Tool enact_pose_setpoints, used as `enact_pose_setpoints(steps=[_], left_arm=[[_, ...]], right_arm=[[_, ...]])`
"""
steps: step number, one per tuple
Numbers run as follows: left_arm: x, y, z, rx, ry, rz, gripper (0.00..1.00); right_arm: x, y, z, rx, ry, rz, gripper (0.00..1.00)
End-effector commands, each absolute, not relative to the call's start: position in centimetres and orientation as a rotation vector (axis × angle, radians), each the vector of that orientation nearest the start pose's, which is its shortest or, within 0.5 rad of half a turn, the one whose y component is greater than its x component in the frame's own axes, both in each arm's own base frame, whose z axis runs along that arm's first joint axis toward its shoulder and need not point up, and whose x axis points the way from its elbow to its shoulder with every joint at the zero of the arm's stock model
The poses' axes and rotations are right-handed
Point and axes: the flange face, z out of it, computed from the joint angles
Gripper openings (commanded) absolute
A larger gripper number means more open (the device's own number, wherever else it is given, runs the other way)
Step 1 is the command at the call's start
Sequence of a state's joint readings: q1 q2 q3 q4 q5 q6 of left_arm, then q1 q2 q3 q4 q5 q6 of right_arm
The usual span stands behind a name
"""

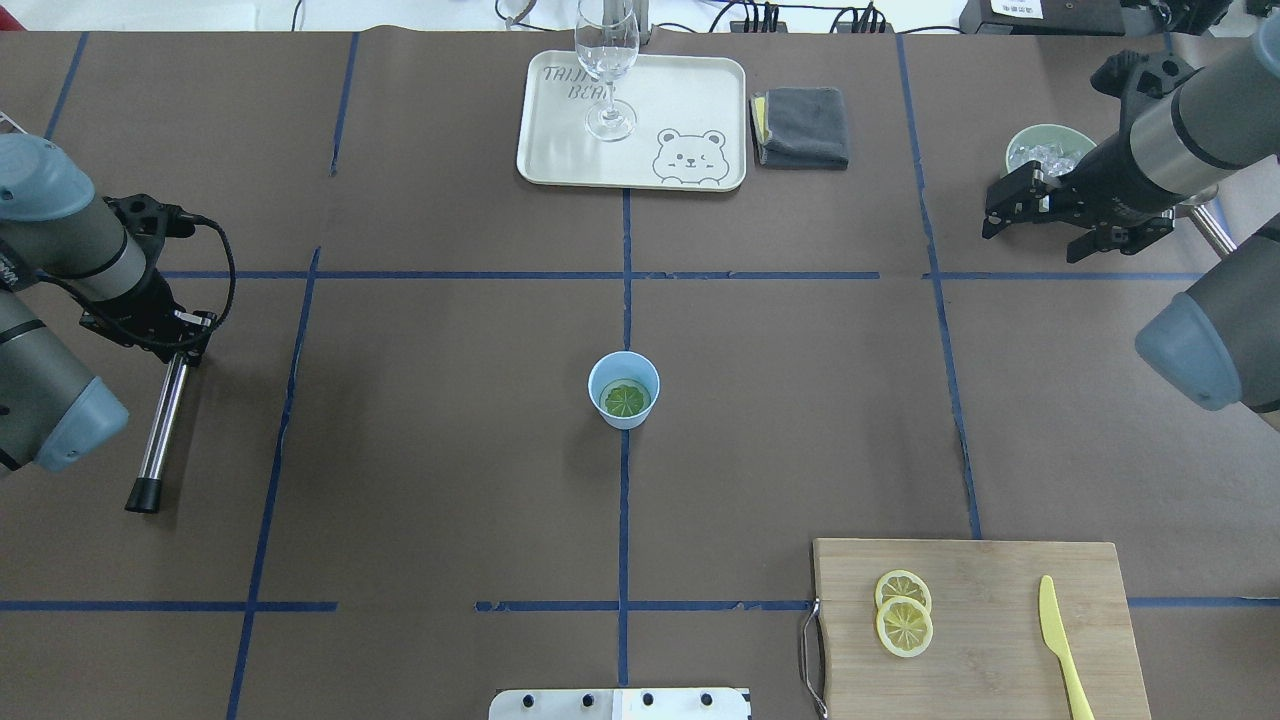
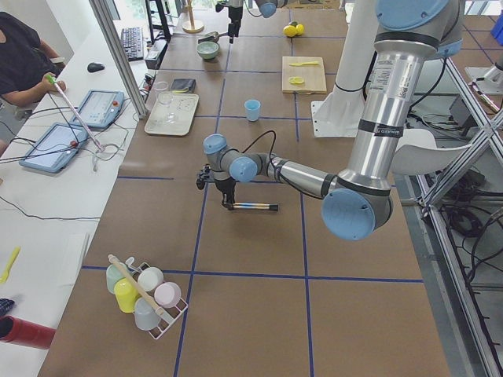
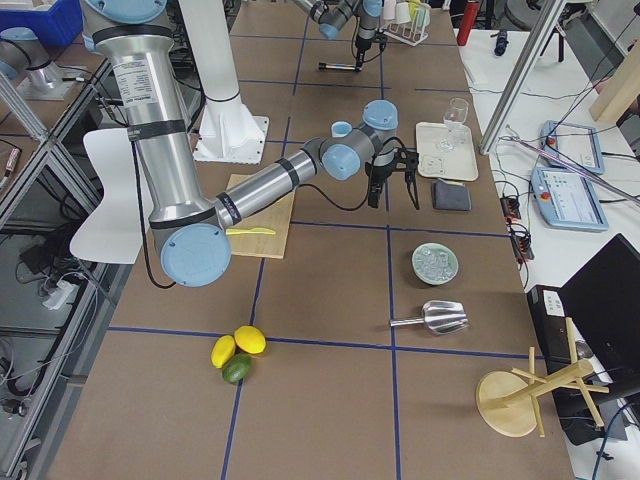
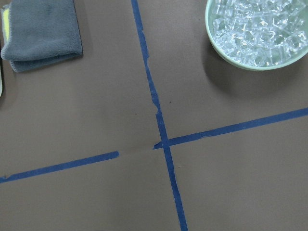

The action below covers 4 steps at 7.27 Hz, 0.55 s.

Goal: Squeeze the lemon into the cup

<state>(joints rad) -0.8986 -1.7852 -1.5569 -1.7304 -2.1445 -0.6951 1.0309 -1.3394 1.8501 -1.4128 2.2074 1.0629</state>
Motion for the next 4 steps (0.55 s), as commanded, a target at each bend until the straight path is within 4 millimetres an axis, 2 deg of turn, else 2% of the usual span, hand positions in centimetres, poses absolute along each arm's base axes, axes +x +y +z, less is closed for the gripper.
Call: enact_pose_setpoints(steps=[1,2,3,4], left_arm=[[31.1,-51.4,53.7,-0.078,0.667,0.087,1.00],[30.2,-50.8,49.9,-0.014,0.712,0.111,1.00],[26.7,-51.5,46.6,0.094,0.742,0.176,1.00],[18.0,-52.9,45.7,0.207,0.741,0.162,1.00]], right_arm=[[-22.7,-52.4,38.4,0.012,-0.894,0.274,1.00],[-21.2,-52.9,38.6,-0.008,-0.920,0.263,1.00],[-19.4,-53.0,39.4,-0.011,-0.938,0.218,1.00],[-16.6,-53.1,41.3,0.002,-0.920,0.239,1.00]])
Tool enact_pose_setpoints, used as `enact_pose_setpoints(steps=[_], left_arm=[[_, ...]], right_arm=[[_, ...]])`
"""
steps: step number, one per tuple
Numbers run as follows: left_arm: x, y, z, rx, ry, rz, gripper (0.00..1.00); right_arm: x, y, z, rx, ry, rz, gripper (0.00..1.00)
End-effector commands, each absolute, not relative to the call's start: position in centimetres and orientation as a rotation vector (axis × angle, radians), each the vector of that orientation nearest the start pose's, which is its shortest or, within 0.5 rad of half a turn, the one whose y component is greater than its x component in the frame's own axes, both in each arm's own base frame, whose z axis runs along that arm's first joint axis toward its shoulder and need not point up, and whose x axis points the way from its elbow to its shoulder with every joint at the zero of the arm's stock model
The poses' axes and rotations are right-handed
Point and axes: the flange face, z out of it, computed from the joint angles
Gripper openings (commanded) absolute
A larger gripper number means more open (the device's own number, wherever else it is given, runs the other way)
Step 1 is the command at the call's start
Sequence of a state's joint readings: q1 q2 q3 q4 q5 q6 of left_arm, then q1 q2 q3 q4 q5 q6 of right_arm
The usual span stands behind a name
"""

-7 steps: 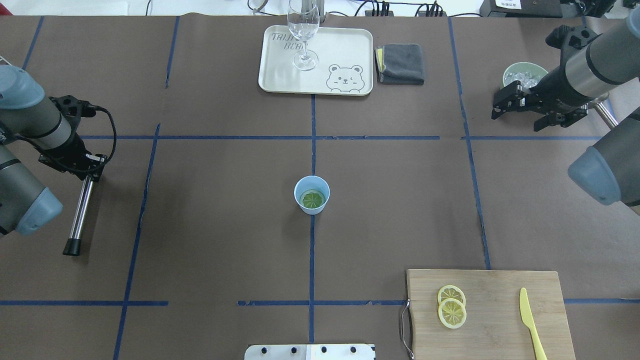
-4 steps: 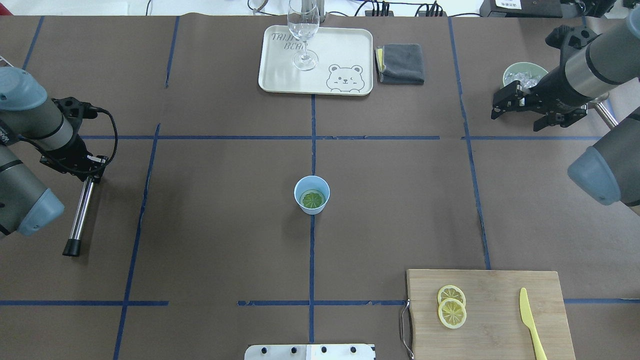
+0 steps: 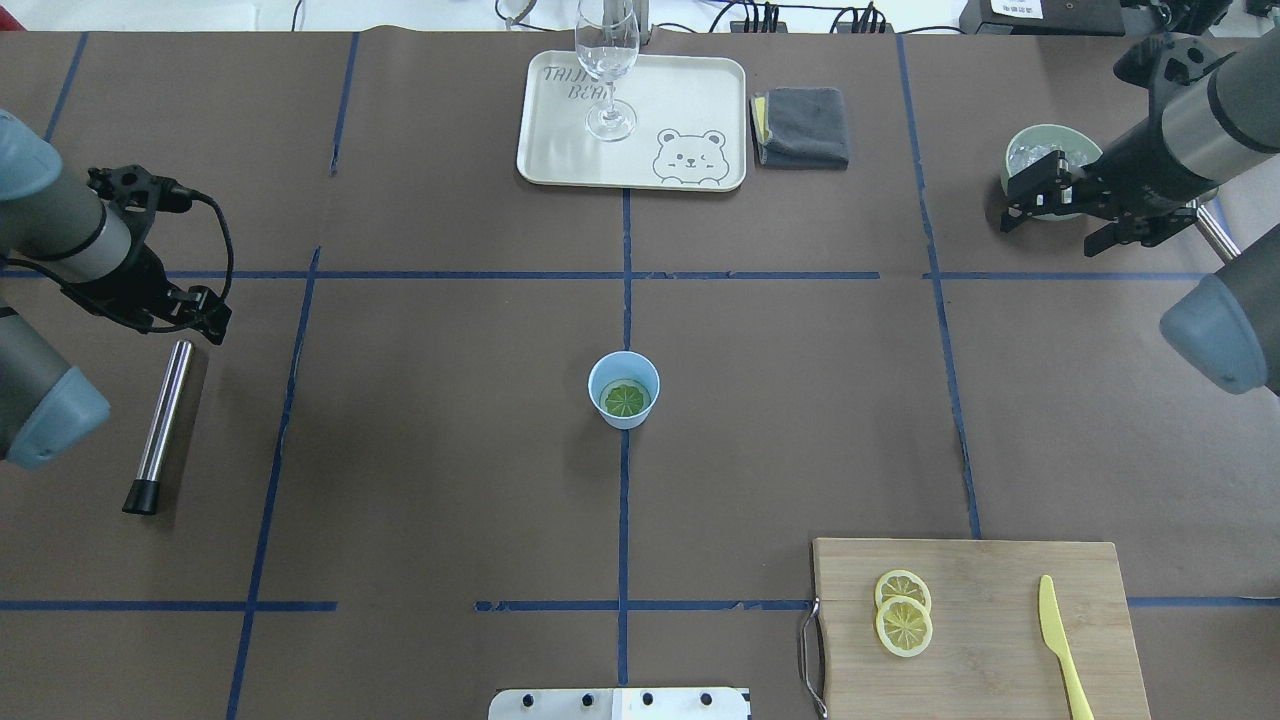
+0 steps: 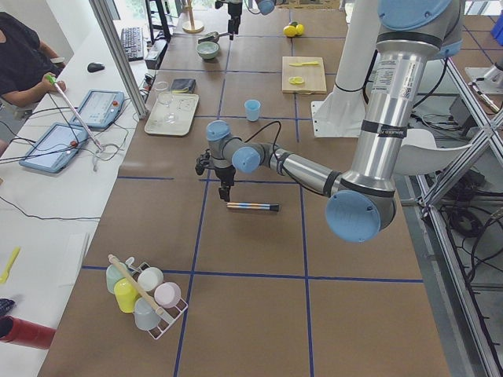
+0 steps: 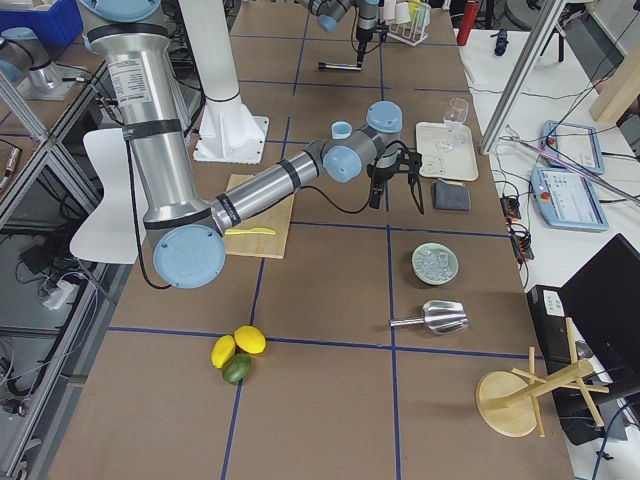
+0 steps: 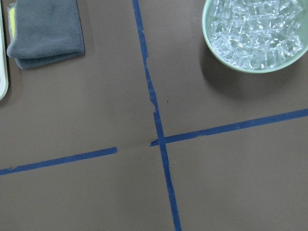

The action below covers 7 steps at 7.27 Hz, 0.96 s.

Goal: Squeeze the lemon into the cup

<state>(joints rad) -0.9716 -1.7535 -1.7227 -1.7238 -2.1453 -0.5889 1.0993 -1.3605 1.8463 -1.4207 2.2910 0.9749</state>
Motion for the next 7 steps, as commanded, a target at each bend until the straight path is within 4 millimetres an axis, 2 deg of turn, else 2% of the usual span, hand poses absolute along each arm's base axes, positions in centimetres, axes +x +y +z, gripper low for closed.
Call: enact_pose_setpoints(steps=[1,2,3,4,5,6,7], left_arm=[[12.5,-51.3,46.3,0.270,0.720,0.182,1.00],[7.2,-51.2,47.7,0.314,0.700,0.202,1.00],[2.4,-50.5,50.8,0.319,0.730,0.251,1.00],[-2.0,-50.5,54.8,0.312,0.748,0.262,1.00],[-4.5,-50.4,58.2,0.288,0.744,0.252,1.00],[-5.3,-50.2,61.7,0.224,0.769,0.209,1.00],[-6.2,-49.7,62.6,0.184,0.822,0.166,1.00]], right_arm=[[-13.1,-53.2,43.7,0.028,-0.895,0.230,1.00],[-10.1,-52.9,47.4,0.038,-0.862,0.205,1.00],[-6.6,-52.8,51.0,0.042,-0.846,0.181,1.00],[-2.5,-53.2,54.3,0.040,-0.855,0.161,1.00],[0.3,-53.2,57.0,0.028,-0.842,0.127,1.00],[2.8,-52.9,58.8,0.017,-0.821,0.090,1.00],[4.4,-52.6,61.2,0.001,-0.800,0.041,1.00]])
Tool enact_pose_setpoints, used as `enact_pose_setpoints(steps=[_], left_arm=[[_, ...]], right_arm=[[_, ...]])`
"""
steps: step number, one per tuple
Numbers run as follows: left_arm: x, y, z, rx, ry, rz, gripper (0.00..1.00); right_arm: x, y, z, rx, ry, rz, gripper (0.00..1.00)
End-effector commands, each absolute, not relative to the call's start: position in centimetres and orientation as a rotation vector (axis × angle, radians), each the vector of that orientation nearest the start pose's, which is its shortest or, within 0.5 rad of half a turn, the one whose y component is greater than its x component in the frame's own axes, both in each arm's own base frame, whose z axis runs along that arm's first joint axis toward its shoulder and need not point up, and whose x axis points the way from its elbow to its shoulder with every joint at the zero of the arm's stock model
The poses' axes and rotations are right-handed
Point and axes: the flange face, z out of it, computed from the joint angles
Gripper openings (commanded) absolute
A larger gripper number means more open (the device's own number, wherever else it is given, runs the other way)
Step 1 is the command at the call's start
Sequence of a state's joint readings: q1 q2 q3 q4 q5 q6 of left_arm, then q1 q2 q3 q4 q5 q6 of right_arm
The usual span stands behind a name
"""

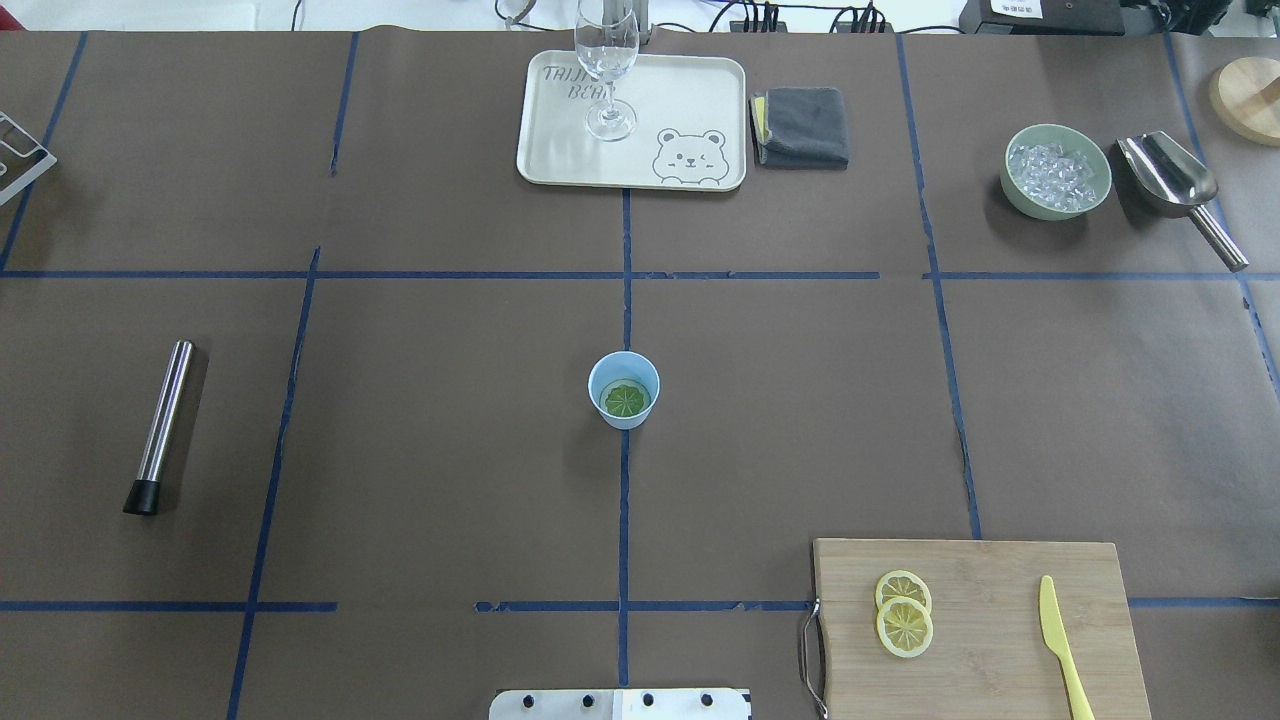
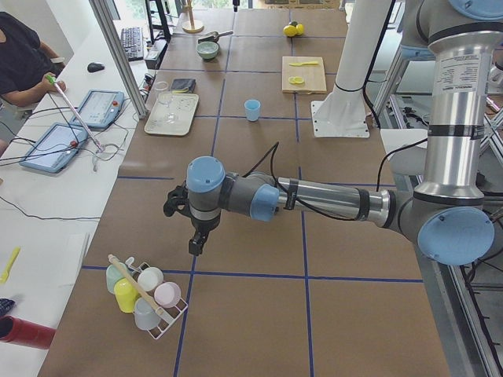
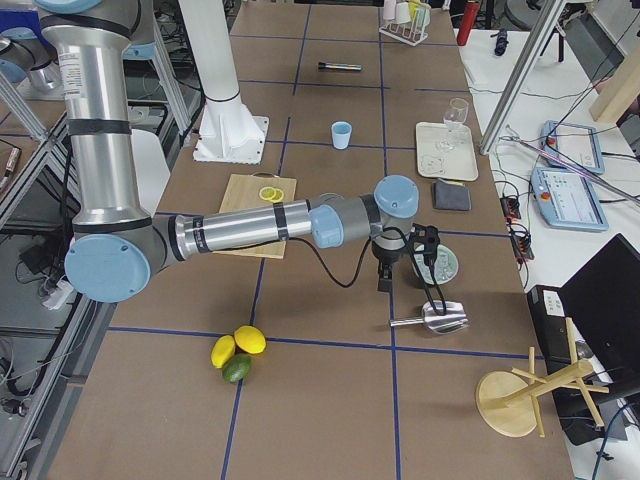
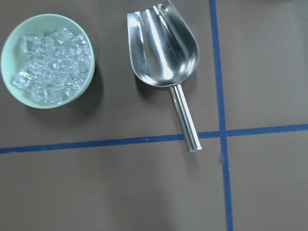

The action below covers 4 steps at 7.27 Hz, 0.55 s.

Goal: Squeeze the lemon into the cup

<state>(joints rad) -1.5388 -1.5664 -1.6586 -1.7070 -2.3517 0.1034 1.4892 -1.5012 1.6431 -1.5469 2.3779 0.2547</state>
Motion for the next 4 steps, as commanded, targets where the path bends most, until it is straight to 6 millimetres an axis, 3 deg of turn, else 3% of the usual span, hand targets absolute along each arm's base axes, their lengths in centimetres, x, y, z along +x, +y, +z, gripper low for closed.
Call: enact_pose_setpoints(steps=[1,4], left_arm=[[-6.16,-48.87,62.90,0.147,0.829,0.145,1.00],[-6.09,-48.52,62.99,0.126,0.831,0.127,1.00]], right_arm=[[4.42,-52.79,61.30,0.008,-0.811,0.015,1.00],[4.44,-52.45,61.88,-0.009,-0.809,0.021,1.00]])
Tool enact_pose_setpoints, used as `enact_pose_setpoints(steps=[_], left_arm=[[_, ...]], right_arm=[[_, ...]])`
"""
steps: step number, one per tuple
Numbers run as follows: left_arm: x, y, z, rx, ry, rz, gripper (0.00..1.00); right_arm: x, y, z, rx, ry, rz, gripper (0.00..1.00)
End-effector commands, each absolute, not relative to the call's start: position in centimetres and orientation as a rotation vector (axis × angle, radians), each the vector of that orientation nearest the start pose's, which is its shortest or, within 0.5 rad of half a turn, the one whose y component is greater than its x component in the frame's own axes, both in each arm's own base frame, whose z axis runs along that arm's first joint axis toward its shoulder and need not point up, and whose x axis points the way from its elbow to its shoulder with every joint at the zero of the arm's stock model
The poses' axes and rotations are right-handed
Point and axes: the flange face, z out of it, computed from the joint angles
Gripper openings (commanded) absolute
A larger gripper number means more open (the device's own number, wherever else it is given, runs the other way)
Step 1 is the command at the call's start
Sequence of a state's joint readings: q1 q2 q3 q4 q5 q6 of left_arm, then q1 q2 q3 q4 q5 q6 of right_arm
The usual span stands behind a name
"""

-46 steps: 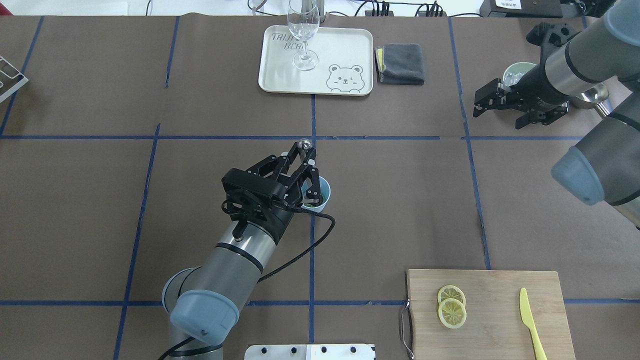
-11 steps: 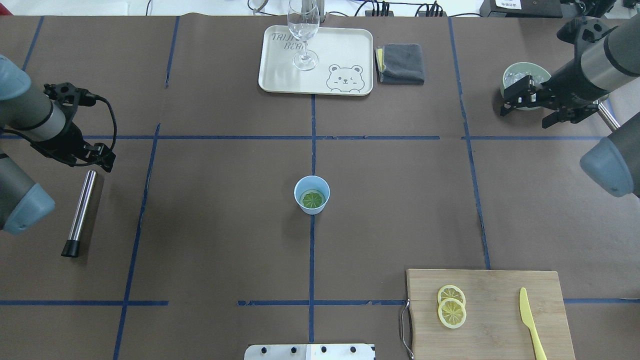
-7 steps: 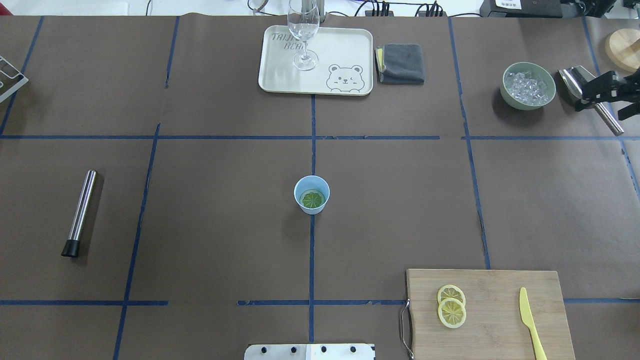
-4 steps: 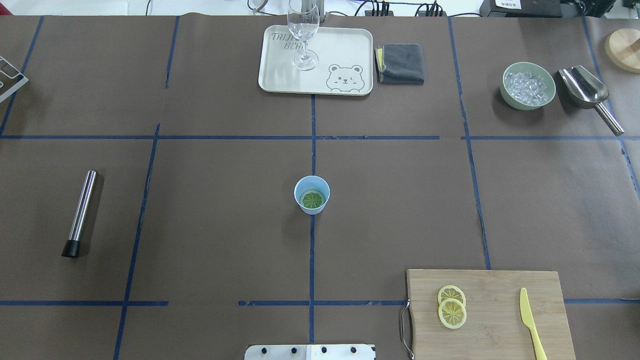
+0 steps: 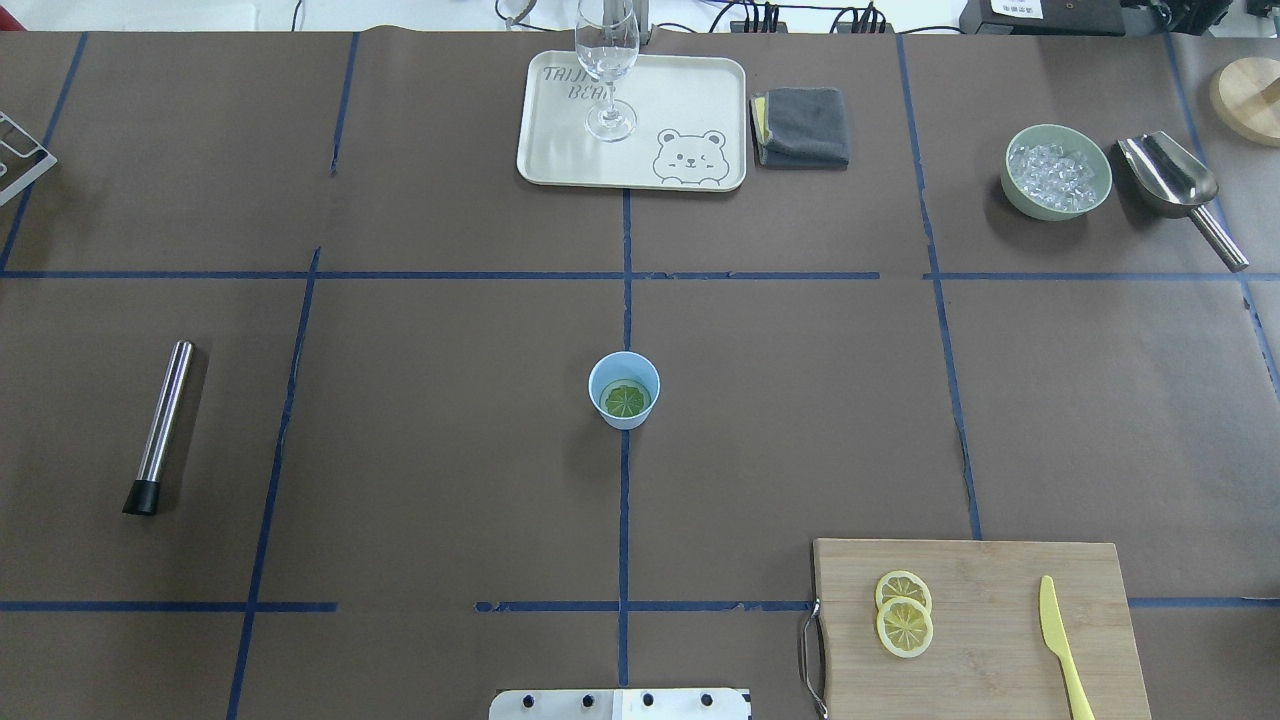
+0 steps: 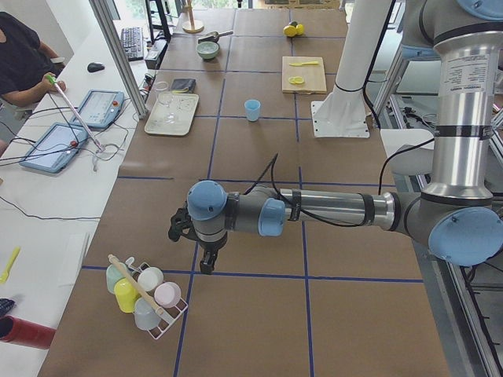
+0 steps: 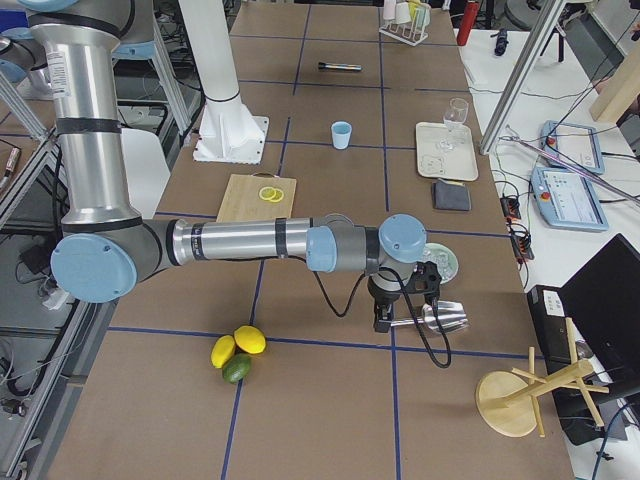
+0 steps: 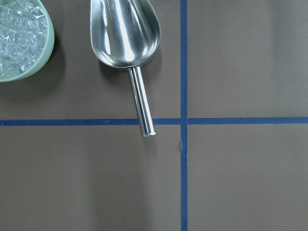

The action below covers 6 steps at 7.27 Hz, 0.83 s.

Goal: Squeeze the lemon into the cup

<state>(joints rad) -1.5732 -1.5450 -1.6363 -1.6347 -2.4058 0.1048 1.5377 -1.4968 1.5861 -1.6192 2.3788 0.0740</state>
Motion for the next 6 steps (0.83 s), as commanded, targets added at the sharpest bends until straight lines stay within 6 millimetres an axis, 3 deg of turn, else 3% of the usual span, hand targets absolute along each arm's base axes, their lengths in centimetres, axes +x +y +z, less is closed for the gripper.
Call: enact_pose_setpoints(steps=[1,6], left_arm=[[-6.1,-48.3,62.7,0.095,0.833,0.113,1.00],[-5.8,-47.8,63.4,0.080,0.832,0.115,1.00]], right_arm=[[4.5,-52.3,62.2,-0.013,-0.807,0.022,1.00],[4.4,-52.1,62.3,-0.014,-0.818,0.021,1.00]])
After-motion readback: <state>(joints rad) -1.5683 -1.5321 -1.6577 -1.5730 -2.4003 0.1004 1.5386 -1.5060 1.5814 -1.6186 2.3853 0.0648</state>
